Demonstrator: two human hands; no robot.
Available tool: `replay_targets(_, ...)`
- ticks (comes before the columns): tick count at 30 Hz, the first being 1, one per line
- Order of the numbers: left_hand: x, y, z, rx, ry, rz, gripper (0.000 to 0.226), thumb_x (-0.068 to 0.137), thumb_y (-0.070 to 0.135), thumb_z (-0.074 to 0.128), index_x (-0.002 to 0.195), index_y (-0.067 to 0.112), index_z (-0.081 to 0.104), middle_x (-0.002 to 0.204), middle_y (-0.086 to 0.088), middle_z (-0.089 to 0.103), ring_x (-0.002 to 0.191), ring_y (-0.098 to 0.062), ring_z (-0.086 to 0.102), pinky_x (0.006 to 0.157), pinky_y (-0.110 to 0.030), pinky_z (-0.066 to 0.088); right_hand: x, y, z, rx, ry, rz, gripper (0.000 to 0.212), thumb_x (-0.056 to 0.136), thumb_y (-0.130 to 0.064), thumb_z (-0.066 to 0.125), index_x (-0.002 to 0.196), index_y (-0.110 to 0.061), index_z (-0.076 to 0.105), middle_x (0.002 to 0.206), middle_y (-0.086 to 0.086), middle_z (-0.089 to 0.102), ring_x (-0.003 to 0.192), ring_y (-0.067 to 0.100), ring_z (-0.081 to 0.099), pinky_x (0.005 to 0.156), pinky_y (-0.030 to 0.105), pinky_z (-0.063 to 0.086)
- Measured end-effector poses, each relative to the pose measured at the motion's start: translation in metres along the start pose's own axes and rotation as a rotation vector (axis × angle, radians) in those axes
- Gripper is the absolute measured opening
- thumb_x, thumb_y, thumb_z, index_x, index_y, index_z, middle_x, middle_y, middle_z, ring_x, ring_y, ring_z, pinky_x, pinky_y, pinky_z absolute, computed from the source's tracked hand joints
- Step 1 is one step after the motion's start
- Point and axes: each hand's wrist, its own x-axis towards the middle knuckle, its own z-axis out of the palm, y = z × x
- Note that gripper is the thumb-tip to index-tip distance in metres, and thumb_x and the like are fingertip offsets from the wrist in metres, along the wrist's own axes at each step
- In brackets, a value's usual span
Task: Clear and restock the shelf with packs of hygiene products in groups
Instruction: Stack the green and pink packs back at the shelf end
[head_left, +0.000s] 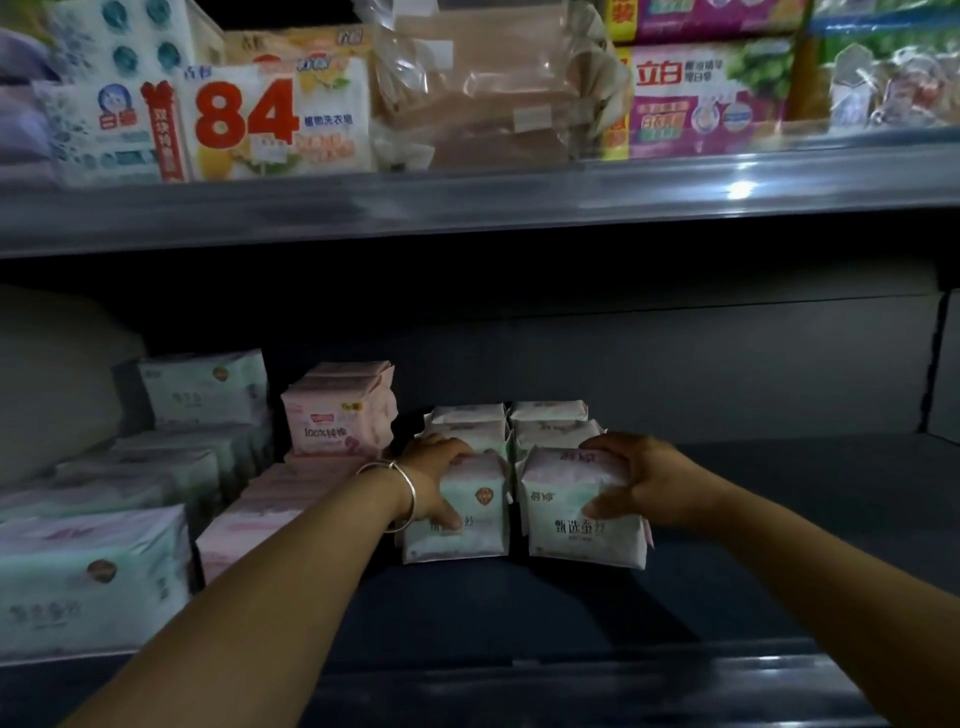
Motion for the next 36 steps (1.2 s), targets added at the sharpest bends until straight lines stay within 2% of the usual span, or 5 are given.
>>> replay_targets(10,0.017,0.001,0.009,0.102,0.053,0.022,0.082,0.081,0.028,0.071,0.147,0.028,0.022,0.153,0.001,0.024,0.139,-0.019,0.026,0.114,-0.027,0.024,0.014,0.011,0.009,0.008,0.018,0.026,0.066,0.070,-0.013,0.081,0.129,-0.020,0.052,0.121,-0.001,0.056,0.111,0.019,0.056,0.095,0.032,0.049)
replay_targets(14,0.023,0.002,0.017,0.151,0.052,-0.028,0.084,0.083,0.030,0.068,0.149,0.027,0.016,0.156,0.001,0.016,0.144,-0.021,0.015,0.117,-0.039,0.017,0.026,0.016,0.013,-0.075,0.063,0.065,0.075,0.066,-0.026,0.083,0.133,-0.030,0.049,0.133,0.004,0.044,0.118,0.024,0.050,0.102,0.039,0.045)
replay_targets(20,0.016,0.010,0.023,0.272,0.125,-0.003,0.082,0.086,0.028,0.063,0.149,0.026,0.011,0.158,0.003,0.007,0.146,-0.016,0.004,0.118,-0.038,0.004,0.040,0.013,0.027,-0.406,0.058,0.010,0.064,0.088,-0.028,0.063,0.144,-0.033,0.033,0.153,-0.005,0.023,0.139,0.027,0.014,0.116,0.035,0.017)
replay_targets(26,-0.002,0.018,0.035,0.246,0.198,0.076,0.083,0.087,0.021,0.057,0.151,0.019,0.005,0.158,0.002,0.001,0.146,-0.014,-0.002,0.119,-0.039,-0.003,0.033,0.007,0.038,-0.553,0.028,0.051,0.067,0.095,-0.029,0.051,0.149,-0.039,0.012,0.159,-0.007,-0.002,0.145,0.025,-0.009,0.116,0.048,0.008)
replay_targets(36,-0.063,0.054,0.049,0.153,0.299,0.161,0.062,0.094,0.021,0.050,0.148,0.020,0.020,0.156,0.003,0.016,0.144,-0.015,0.012,0.117,-0.032,0.001,-0.044,-0.011,0.054,-0.679,0.167,-0.201,0.057,0.095,-0.033,0.048,0.147,-0.024,0.028,0.158,0.002,0.013,0.147,0.022,0.003,0.116,0.041,0.010)
